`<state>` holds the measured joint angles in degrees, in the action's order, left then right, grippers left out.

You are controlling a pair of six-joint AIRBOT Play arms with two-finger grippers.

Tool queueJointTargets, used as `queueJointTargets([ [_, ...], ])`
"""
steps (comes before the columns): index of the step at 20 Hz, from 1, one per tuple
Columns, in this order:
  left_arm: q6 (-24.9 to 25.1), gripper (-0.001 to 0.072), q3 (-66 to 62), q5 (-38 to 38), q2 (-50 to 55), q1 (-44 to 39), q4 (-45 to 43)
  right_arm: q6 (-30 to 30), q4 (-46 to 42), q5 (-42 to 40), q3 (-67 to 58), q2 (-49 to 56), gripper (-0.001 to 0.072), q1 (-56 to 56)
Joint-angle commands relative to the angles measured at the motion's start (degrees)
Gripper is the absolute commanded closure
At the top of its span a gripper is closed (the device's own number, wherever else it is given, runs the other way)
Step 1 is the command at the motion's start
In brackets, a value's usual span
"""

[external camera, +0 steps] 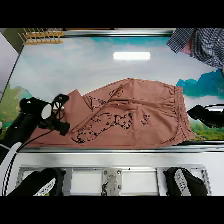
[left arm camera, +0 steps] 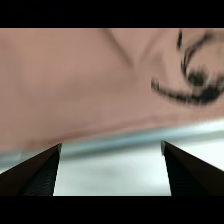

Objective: Fold the clothes and pants, and hang the long-sleeved shirts on hangers.

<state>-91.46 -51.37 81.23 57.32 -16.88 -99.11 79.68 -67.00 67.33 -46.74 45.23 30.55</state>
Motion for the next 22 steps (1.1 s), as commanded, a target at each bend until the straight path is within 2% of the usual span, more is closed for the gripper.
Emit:
queueJointTargets([
  [1, -4.0, 0.0011, -6.0, -11.6, 0.8, 0.8, 0.2, 0.0, 0.3, 0.0, 0.0, 0.0, 0.013, 0.0],
  [5, -4.6, 0.0011, -9.8, -17.5, 13.6, -5.9, 0.1, 0.0, 0.2, 0.1, 0.0, 0.0, 0.013, 0.0],
  [8, -8.8, 0.0012, -9.8, -25.6, 22.2, -12.0, -0.3, 0.0, 0.2, 0.2, 0.0, 0.0, 0.013, 0.0],
  [10, -9.2, 0.0022, -9.8, -28.1, 25.8, -14.5, -0.5, 0.0, 0.2, 0.2, 0.0, 0.0, 0.013, 0.0],
  [11, -9.8, 0.0113, -9.8, -28.3, 27.0, -15.0, -1.2, 0.0, 0.2, 0.2, 0.0, 0.0, 0.013, 0.0],
  [12, -10.6, 0.0154, -9.8, -28.3, 27.9, -15.2, -2.4, 0.0, 0.2, 0.2, 0.0, 0.0, 0.013, 0.0],
  [14, -12.1, 0.0155, -9.8, -28.4, 28.9, -14.7, -3.3, 0.0, 0.2, 0.2, 0.0, 0.0, 0.013, 0.0],
  [22, -12.5, 0.0155, -9.7, -28.5, 29.4, -10.3, -2.7, 0.0, 0.2, 0.2, 0.1, 0.0, 0.013, 0.0],
])
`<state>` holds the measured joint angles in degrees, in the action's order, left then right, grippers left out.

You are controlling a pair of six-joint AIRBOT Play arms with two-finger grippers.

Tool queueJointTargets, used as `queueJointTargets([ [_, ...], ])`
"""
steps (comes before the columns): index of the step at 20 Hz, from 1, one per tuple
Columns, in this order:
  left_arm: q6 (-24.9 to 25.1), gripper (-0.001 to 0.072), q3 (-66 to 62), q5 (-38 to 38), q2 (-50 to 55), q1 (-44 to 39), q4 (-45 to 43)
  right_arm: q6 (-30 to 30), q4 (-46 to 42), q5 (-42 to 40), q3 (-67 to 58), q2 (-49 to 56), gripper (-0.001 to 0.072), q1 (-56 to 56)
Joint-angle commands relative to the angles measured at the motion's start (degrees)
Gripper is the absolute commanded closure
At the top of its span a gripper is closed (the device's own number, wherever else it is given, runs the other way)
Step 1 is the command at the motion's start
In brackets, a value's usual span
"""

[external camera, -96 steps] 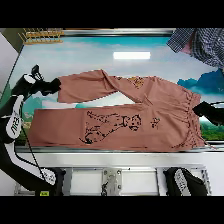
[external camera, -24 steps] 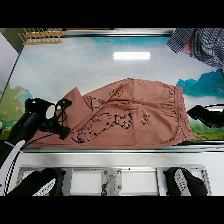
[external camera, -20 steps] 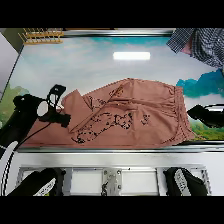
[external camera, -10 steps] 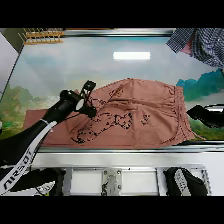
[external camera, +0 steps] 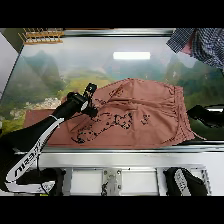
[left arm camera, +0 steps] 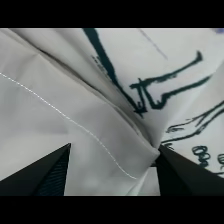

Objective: Fold the clothes and pants, and hang the long-sleeved shirts on hangers.

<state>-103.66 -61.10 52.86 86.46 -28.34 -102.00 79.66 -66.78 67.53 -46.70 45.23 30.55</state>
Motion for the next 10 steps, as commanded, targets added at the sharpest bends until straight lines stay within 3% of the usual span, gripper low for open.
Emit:
queueJointTargets([
  [1, -0.3, 0.0155, 0.0, 0.1, 0.1, 1.3, 0.2, 0.0, 0.0, 0.0, 0.0, 0.0, 0.013, 0.0],
  [10, -0.3, 0.0156, 0.0, -0.1, -1.2, 3.0, 0.1, 0.0, 0.0, 0.0, 0.0, 0.0, 0.013, 0.0],
])
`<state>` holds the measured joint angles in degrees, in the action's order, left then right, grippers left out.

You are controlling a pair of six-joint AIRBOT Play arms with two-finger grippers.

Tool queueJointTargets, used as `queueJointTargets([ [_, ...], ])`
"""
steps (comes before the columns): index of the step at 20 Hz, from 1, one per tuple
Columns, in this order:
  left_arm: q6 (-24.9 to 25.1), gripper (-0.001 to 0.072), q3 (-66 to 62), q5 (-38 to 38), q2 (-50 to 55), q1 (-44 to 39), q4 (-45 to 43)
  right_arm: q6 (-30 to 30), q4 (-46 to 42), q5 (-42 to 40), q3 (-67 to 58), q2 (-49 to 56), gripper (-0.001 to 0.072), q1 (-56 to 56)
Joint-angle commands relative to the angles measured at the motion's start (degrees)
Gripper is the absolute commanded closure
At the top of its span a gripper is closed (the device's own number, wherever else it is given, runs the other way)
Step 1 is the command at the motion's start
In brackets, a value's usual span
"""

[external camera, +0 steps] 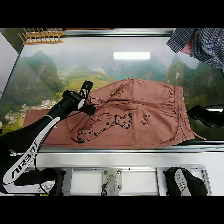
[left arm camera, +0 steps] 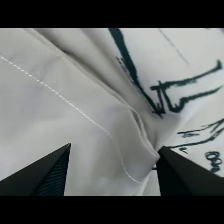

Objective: Fold the clothes and pants, and hang the long-sleeved shirts on hangers.

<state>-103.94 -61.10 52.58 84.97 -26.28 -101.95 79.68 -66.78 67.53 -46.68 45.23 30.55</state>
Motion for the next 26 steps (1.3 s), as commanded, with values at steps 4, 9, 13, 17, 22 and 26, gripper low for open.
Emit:
queueJointTargets([
  [4, 0.0, 0.0156, 0.0, 0.3, -1.6, 2.5, 0.0, 0.0, 0.0, 0.5, 0.0, 0.0, 0.013, 0.0],
  [9, 0.0, 0.0156, 0.1, 1.3, -2.2, 4.8, 0.1, 0.0, 0.0, 0.5, 0.7, 0.0, 0.013, 0.0],
  [13, 0.1, 0.0155, 0.1, 2.2, -2.2, 5.2, 0.7, 0.0, 0.0, 0.7, 1.8, 0.0, 0.013, 0.0],
  [17, 0.7, 0.0155, 0.1, 3.1, -2.5, 5.2, 3.3, 0.0, 0.0, 0.9, 2.1, 0.0, 0.013, 0.0],
  [22, 1.5, 0.0155, 0.1, 2.5, -4.7, 6.1, 3.0, 0.0, 0.0, 0.8, 2.1, 0.0, 0.013, 0.0],
  [26, 1.5, 0.0156, 0.1, 3.0, -3.9, 9.3, 3.3, 0.0, 0.0, 0.8, 2.1, 0.0, 0.013, 0.0],
])
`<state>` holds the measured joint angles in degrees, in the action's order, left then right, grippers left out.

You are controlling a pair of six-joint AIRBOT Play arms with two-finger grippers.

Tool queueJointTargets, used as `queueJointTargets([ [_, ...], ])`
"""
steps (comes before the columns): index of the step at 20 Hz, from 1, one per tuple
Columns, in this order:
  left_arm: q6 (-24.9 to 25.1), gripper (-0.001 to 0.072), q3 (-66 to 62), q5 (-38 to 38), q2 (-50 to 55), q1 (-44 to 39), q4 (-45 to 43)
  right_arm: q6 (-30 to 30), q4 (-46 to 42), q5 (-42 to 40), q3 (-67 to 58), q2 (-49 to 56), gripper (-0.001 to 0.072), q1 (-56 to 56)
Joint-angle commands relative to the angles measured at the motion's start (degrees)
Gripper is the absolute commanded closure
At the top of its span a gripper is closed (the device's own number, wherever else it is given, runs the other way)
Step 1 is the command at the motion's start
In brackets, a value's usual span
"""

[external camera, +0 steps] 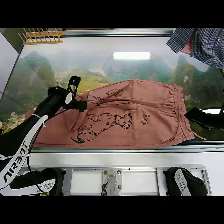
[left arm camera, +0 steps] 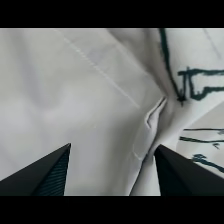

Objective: Fold the clothes and pants, and hang the long-sleeved shirts on hangers.

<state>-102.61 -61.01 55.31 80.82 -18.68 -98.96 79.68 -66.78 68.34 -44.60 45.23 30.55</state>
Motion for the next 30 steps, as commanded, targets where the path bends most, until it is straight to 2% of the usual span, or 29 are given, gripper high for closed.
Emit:
queueJointTargets([
  [1, 0.3, 0.0156, 0.0, 0.2, 0.3, 1.9, 1.4, 0.0, 0.0, 0.0, 0.0, 0.0, 0.013, 0.0],
  [5, 4.0, 0.0156, 0.0, -0.3, 0.3, 2.2, 7.6, 0.0, 0.0, 0.0, 0.0, 0.0, 0.013, 0.0],
  [13, 4.3, 0.0156, 0.0, -0.9, -4.2, 2.6, 7.0, 0.0, 0.0, 0.0, 0.0, 0.0, 0.013, 0.0],
  [19, 4.8, 0.0155, 0.0, -0.1, -0.3, 2.7, 8.9, 0.0, 0.0, 0.1, 0.0, 0.0, 0.013, 0.0],
  [25, 5.3, 0.0155, 0.0, -3.2, -2.8, -1.4, 9.1, 0.0, 0.0, 0.0, 0.0, 0.0, 0.013, 0.0],
  [30, 5.3, 0.0156, 0.0, -3.1, -1.6, 0.4, 9.1, 0.0, 0.0, 0.0, 0.0, 0.0, 0.013, 0.0],
])
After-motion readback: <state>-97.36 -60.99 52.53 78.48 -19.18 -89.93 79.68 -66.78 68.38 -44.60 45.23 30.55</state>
